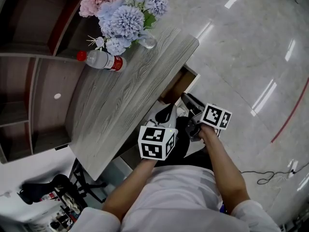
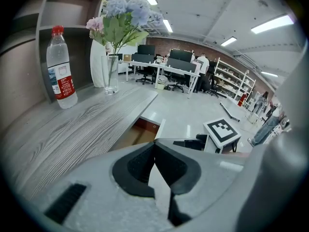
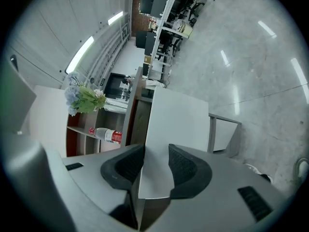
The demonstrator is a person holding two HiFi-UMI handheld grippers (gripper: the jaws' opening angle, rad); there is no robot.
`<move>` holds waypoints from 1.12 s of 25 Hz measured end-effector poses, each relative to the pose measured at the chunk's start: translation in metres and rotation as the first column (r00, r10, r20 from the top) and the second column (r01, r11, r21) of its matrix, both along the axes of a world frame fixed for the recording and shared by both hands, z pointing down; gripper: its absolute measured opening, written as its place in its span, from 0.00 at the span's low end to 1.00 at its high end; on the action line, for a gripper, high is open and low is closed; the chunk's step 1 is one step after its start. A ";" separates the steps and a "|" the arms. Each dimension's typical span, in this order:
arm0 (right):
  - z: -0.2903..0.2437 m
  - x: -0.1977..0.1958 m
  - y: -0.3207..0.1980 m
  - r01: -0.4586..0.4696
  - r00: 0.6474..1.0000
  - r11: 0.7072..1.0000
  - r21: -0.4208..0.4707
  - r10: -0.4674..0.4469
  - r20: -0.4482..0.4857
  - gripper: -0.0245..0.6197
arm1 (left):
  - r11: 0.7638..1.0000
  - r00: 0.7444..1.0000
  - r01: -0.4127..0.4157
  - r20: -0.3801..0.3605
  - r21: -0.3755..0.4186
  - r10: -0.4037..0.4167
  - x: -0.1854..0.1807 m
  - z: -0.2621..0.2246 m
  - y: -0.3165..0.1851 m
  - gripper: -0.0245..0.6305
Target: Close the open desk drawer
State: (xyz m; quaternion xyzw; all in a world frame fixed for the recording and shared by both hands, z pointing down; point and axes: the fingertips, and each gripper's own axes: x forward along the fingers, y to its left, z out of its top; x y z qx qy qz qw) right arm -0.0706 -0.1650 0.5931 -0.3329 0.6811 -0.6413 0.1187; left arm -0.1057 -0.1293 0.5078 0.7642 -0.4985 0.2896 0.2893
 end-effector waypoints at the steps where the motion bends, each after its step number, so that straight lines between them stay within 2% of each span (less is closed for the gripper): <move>1: -0.002 -0.001 -0.001 0.003 1.000 1.000 0.004 -0.003 0.010 0.27 | 1.000 1.000 0.000 0.000 -0.001 0.000 -0.001 0.000 0.000 0.04; 9: -0.003 -0.003 -0.003 0.006 0.999 1.000 0.007 -0.006 0.038 0.27 | 1.000 1.000 -0.010 0.002 -0.007 0.010 0.000 0.002 -0.001 0.04; 28: -0.002 -0.041 -0.042 0.017 0.995 0.999 0.037 -0.021 0.097 0.28 | 1.000 1.000 -0.015 0.005 -0.007 0.015 -0.010 0.001 -0.008 0.04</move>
